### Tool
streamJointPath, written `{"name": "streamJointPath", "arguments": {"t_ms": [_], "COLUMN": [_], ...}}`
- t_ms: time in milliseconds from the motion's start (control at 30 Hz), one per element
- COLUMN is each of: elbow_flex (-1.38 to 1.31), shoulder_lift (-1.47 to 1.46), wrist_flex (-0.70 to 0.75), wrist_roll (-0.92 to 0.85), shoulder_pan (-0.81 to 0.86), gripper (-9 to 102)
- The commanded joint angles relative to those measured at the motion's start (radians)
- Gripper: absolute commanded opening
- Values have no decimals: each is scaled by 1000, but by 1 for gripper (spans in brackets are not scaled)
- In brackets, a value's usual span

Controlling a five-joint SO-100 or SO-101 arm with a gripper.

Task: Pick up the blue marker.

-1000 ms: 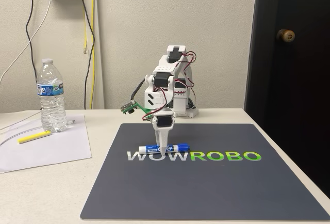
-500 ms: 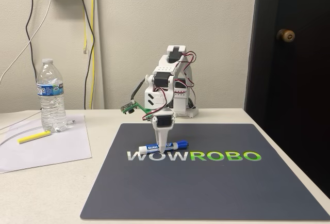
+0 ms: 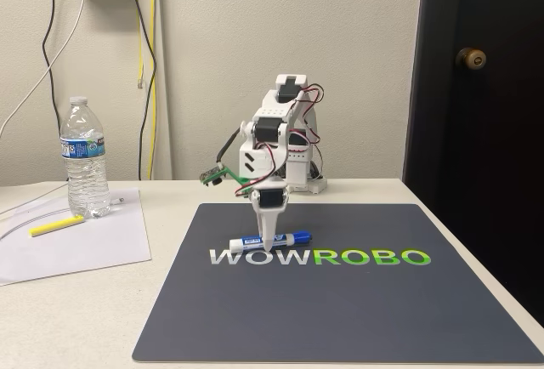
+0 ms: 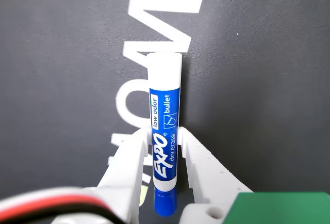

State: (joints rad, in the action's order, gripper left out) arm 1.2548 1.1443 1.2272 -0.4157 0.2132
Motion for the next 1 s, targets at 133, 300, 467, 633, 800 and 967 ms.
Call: {"name": "streamJointPath", "arguments": {"t_ms": [133, 300, 467, 633, 800, 967], "elbow_flex": [-41, -41, -32, -28, 189, 528], "shoulder_lift": [218, 387, 535, 623, 815, 1106], "wrist_flex": [98, 164, 158, 130, -20, -249], "wrist_roll": [-2, 34, 109, 210, 261, 288], "shoulder_pan": [-20, -63, -123, -183, -247, -258], "gripper": [6, 6, 6, 6, 6, 6]}}
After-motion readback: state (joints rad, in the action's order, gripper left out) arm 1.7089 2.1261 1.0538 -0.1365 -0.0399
